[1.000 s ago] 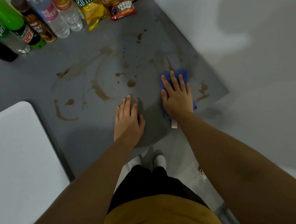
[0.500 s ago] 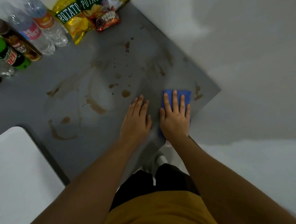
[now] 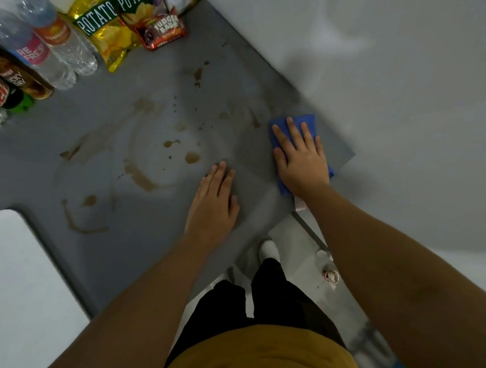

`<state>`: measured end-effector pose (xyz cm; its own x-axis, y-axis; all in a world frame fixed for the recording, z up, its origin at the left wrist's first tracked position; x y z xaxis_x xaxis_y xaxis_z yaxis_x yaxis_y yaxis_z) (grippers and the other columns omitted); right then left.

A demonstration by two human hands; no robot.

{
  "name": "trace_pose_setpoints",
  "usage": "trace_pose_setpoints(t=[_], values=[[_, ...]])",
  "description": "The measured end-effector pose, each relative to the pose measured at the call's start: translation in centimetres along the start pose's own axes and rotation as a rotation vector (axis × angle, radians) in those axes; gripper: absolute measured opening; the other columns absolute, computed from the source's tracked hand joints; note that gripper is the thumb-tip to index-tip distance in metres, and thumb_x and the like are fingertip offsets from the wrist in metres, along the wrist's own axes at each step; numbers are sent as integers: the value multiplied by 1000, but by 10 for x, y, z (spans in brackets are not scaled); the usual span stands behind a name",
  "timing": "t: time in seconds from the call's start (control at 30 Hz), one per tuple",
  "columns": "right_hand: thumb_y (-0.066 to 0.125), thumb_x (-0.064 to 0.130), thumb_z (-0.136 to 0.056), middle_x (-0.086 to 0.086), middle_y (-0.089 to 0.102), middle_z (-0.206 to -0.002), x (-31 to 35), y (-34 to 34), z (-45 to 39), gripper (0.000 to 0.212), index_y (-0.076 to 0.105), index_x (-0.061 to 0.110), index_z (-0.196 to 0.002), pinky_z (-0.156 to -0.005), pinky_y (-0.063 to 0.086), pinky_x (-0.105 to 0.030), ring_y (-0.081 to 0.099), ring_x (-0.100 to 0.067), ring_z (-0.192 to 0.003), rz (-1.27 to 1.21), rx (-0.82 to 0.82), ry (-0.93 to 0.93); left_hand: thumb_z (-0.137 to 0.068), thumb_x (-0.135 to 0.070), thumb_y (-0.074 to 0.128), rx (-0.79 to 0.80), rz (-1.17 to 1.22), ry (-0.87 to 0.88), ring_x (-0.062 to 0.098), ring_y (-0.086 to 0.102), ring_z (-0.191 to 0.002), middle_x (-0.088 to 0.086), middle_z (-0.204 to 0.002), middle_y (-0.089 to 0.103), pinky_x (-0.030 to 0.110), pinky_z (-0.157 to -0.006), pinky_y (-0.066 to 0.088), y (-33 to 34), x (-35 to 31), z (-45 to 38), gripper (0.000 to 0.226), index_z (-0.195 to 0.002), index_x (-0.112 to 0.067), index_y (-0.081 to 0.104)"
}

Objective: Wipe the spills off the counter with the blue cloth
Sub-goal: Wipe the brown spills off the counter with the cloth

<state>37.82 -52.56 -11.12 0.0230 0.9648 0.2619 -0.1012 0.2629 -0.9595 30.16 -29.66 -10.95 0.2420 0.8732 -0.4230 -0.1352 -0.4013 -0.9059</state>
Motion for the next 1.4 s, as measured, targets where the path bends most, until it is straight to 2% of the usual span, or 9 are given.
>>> trace_pose_setpoints(t=[0.27,0.4,0.57,0.73,1.0,1.17,1.3,1.4], values=[[22,50,-107,4,3,-171,-21,1,34,58,7,36,-162,-126,6,-52,-1,-25,-157,45,-31,148,-104,-28,45,-5,1,-4,24,17,-155,7,-168,21,45,-124,26,2,1,1,57,-156,-8,32],[30,48,-107,-1,10,-170,6,10,60,59,17,31,-162,-125,11,-53,7,-29,-157,57,-93,193,-103,-29,43,-14,-8,-11,23,17,-155,6,-168,21,45,-124,26,5,1,0,58,-157,-9,31],[11,53,-106,4,-7,-171,52,28,54,60,0,34,-162,-127,0,-48,-9,-23,-157,59,5,25,-102,-29,44,-7,-15,-16,22,17,-155,6,-168,21,45,-124,26,6,1,-1,58,-156,-10,33],[15,51,-106,7,0,-171,59,19,9,58,8,39,-161,-127,4,-48,-3,-21,-157,26,48,-142,-102,-30,41,5,-32,-8,22,18,-155,6,-168,21,45,-124,25,2,1,-1,59,-156,-9,33],[24,48,-107,8,6,-171,27,1,-36,55,15,40,-161,-127,6,-48,1,-22,-157,2,14,-79,-100,-27,49,-16,-7,-22,24,25,-153,6,-165,28,44,-123,27,-2,-1,-3,57,-153,-8,40],[21,48,-108,5,-1,-171,20,4,-6,57,6,36,-162,-127,6,-49,-3,-22,-157,36,-3,20,-101,-29,53,-67,18,-52,26,33,-149,9,-161,36,44,-122,30,-5,-3,-20,52,-147,-7,48],[15,49,-107,5,-4,-171,34,15,21,58,3,35,-162,-127,1,-46,-8,-22,-157,79,28,-78,-103,-30,49,-75,27,-107,24,23,-153,10,-165,29,39,-125,23,-7,-9,-47,56,-153,-7,39],[13,50,-106,8,-3,-171,48,19,7,57,3,40,-161,-127,1,-45,-8,-21,-157,71,60,-204,-105,-30,44,-64,9,-144,25,21,-154,12,-165,27,40,-126,23,-6,-12,-58,57,-154,-5,35]])
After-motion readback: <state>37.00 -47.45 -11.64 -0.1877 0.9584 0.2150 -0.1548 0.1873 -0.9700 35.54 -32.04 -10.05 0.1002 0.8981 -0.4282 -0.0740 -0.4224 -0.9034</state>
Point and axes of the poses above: each hand's wrist, its own z-axis away from the middle knuckle, its own y-axis out of the palm, x = y × z, the point moved 3 cm from there along -z, towards the middle knuckle
